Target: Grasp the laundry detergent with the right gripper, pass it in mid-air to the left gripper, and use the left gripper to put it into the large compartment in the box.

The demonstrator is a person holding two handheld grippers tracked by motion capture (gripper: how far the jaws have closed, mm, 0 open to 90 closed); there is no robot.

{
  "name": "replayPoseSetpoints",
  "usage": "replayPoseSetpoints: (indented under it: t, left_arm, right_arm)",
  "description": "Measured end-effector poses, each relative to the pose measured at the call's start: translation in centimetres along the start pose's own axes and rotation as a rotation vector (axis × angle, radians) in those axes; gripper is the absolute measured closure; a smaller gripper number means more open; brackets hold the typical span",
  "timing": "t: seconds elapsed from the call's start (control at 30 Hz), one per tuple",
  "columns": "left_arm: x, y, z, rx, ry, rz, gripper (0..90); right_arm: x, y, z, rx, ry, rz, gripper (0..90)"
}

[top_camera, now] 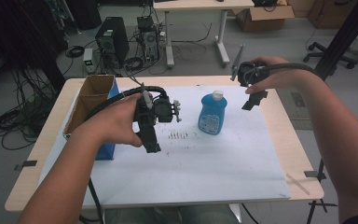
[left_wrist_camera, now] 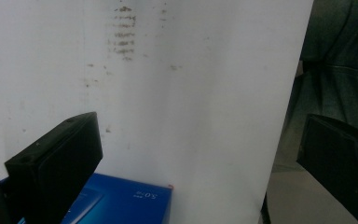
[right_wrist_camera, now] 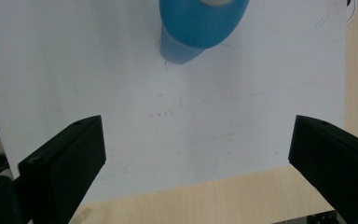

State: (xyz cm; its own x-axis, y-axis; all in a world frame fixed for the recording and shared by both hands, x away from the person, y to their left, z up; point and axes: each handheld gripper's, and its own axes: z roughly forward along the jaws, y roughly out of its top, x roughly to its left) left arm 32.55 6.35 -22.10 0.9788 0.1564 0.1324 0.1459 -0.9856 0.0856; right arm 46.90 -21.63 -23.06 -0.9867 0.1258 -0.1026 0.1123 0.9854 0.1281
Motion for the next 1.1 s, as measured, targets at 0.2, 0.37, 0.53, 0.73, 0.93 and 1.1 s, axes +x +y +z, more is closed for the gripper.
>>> replayPoseSetpoints:
  t: [0.2, 0.37, 0.53, 0.73, 0.93, 1.1]
  left_arm:
    - [-0.1, 0.2, 0.1, 0.003, -0.003, 0.005, 0.2]
    - [-0.1, 0.2, 0.1, 0.006, 0.000, 0.005, 0.2]
    - [-0.3, 0.4, 0.3, 0.010, 0.001, 0.012, 0.2]
    - [-0.5, 0.1, 0.6, 0.008, -0.002, 0.011, 0.2]
    - [-0.6, 0.0, 0.8, 0.010, -0.007, 0.013, 0.2]
    - [-0.6, 0.1, 1.0, 0.011, -0.006, 0.016, 0.2]
  right_arm:
    - [-0.1, -0.4, 0.0, -0.017, -0.001, 0.009, 3.6]
    - [-0.2, -0.7, 0.1, -0.042, -0.008, 0.016, 3.6]
    - [0.2, -1.6, 1.1, -0.060, -0.003, 0.022, 3.9]
    - [0.6, -2.4, 2.3, -0.084, -0.001, 0.037, 3.9]
    - [0.9, -2.9, 3.5, -0.101, -0.010, 0.050, 4.1]
    - [1.0, -3.1, 4.2, -0.122, 0.001, 0.055, 4.1]
